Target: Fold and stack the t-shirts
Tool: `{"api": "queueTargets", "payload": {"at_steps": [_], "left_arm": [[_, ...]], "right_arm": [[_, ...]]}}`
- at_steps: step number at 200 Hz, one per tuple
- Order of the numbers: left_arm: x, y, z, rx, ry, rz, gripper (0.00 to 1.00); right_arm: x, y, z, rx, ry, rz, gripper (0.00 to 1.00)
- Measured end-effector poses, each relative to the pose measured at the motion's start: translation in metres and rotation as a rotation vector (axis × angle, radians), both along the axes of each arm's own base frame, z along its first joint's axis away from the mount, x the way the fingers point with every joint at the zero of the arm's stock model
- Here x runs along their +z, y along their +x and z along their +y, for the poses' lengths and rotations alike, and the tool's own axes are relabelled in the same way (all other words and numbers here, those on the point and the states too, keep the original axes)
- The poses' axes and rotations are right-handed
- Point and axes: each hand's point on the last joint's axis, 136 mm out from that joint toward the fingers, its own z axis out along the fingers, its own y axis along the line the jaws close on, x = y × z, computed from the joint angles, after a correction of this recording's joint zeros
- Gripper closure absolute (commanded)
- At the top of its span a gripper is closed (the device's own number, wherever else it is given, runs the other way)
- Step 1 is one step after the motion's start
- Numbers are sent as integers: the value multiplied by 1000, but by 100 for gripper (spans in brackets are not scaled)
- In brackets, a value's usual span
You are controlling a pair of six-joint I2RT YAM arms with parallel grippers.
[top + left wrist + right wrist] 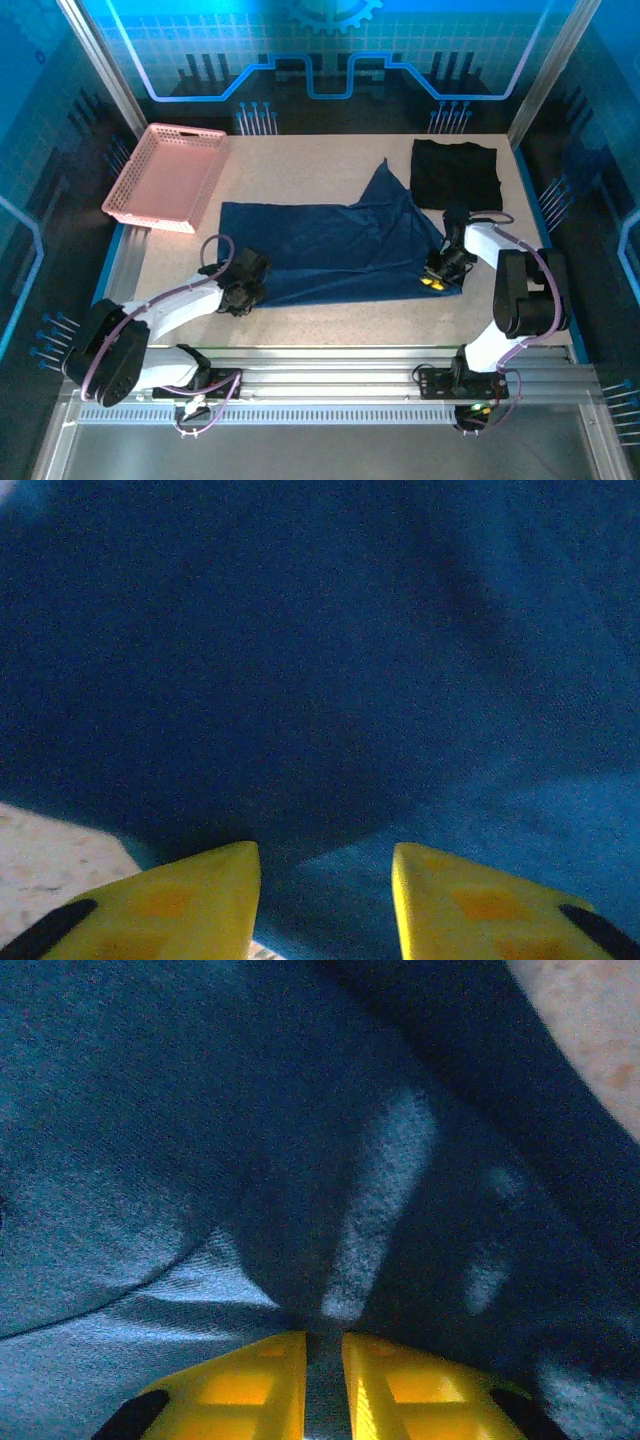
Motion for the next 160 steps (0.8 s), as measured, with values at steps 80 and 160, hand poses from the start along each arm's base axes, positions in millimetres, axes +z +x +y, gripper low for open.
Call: {"api": "queueTargets", "payload": {"at_steps": [80,160], "left_arm": [[94,43,-10,-14,-46,-263,21],[160,67,-21,-231,5,-452,15]], "right_arm": [[58,21,40,25,123,-180,55],[25,51,54,-46,201,-156,64]]}}
